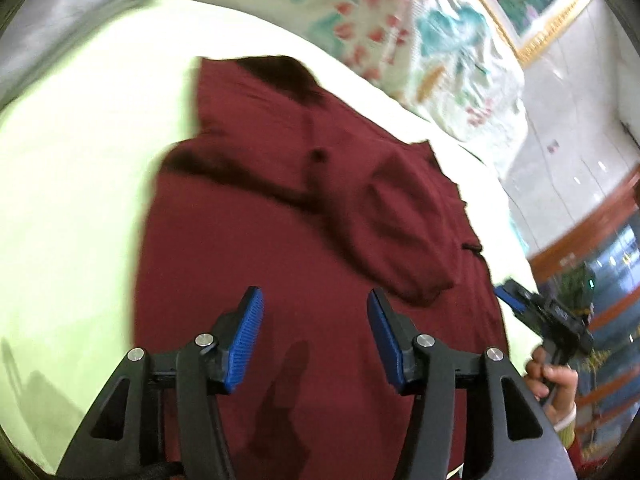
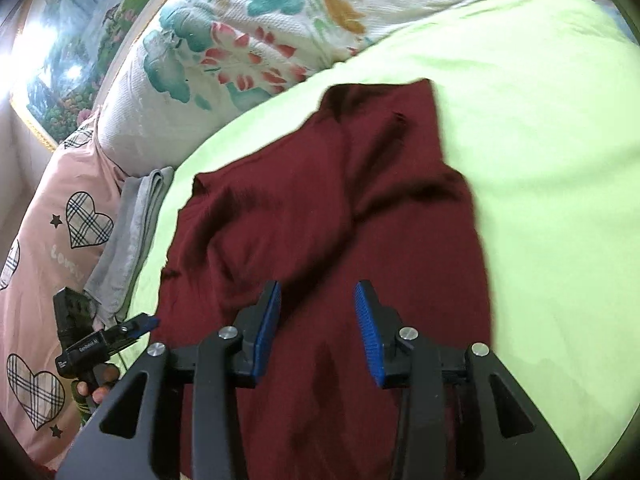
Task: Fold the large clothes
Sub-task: 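Fold the cardigan lengthwise with both tools and release it flat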
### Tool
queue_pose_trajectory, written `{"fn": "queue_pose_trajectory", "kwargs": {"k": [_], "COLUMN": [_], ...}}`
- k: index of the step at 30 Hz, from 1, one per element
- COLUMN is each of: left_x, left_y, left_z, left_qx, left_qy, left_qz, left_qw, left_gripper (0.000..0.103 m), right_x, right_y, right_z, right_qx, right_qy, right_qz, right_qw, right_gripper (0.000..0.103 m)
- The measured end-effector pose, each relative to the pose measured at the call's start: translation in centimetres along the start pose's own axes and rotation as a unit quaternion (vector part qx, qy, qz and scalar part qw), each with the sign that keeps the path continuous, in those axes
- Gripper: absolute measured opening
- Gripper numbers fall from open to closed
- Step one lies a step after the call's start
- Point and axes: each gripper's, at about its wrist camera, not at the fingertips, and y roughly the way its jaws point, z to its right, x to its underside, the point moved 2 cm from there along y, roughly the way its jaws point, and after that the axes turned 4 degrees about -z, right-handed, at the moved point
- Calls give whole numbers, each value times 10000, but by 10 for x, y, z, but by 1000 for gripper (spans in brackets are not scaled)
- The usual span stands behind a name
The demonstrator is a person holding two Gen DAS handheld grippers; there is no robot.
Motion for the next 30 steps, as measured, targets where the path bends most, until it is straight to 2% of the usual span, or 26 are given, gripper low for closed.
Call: {"fn": "queue_pose_trajectory", "kwargs": {"k": [4,7,9,13,16,18,21,23,26,30], "left_x": [30,48,57,75,90,95,101,105,111,119], "left_y": [-39,-51,-57,-54,-46,-44,-42,-41,-41,-38], "left_z": [-31,-40,-46,-53,-53,-44,-39,-35,-31,-29], "left_qx": [-203,-366,-510,-566,-407,-401,2,113,273,433], "left_qy": [-409,-491,-504,-556,-568,-451,-393,-353,-276,-148], "left_qz": [246,291,283,120,-90,-88,-272,-327,-385,-550], "left_qw": [9987,9977,9970,9968,9975,9981,9989,9988,9985,9974], "left_gripper": [61,63,64,68,71,74,75,75,73,65], "right_x": [25,41,51,71,85,93,101,106,114,124], "right_y": [-27,-44,-54,-66,-64,-62,-57,-53,-51,-49], "right_z": [17,33,42,57,58,53,47,42,34,27], "right_qx": [201,315,428,513,285,77,-354,-628,-821,-1014], "right_qy": [154,353,428,569,587,530,534,470,289,109], "right_qz": [115,132,143,47,-141,-236,-420,-557,-667,-800], "right_qw": [9996,9988,9981,9970,9978,9983,9971,9954,9940,9916], "right_gripper": [40,41,41,41,41,41,41,41,41,38]}}
